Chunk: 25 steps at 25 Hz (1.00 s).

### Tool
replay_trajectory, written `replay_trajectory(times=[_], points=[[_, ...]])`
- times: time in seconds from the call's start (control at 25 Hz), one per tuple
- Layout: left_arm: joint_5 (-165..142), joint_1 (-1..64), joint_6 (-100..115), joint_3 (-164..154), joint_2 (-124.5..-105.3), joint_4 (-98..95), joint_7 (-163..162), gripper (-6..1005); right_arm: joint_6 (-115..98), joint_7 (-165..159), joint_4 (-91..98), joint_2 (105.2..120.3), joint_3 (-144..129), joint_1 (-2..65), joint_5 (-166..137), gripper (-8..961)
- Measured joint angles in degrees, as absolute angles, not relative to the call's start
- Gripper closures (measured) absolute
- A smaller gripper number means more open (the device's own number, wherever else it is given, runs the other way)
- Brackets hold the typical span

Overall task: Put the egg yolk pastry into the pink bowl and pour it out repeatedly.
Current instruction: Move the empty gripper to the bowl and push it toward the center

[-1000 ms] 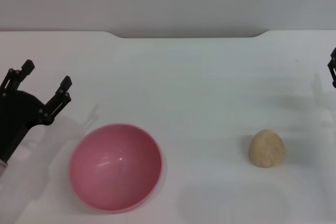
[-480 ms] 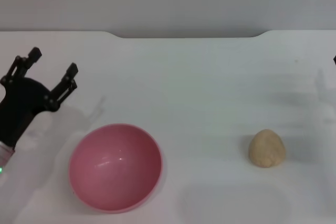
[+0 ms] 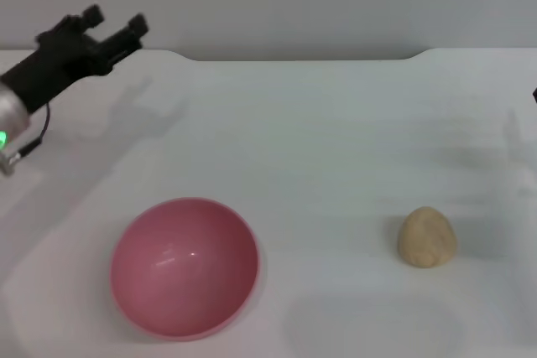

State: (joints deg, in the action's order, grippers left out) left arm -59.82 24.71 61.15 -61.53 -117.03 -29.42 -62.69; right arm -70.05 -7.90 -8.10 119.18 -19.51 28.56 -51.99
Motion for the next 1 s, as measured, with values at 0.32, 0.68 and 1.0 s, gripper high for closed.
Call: replay_trajectory(times=[0.32,0.68,1.0], points=[[-97.6,28.7,55.9,-66.8,-111.81,-51.3,-115.8,199,-70.1,-7.9,-8.1,119.18,-19.5,28.7,-52.0,385],[-135.2,29.5,82.7,-64.2,-111.45,-75.3,-152.4,204,-68.4,-7.9,-7.1,119.18,-19.5,30.0,-52.0,386],[-149.2,31.4,101.4,-61.3,-116.75,-85.3,-154.0,203,-66.2,-7.9,-6.2,119.18,-19.5,31.1,-52.0,386]])
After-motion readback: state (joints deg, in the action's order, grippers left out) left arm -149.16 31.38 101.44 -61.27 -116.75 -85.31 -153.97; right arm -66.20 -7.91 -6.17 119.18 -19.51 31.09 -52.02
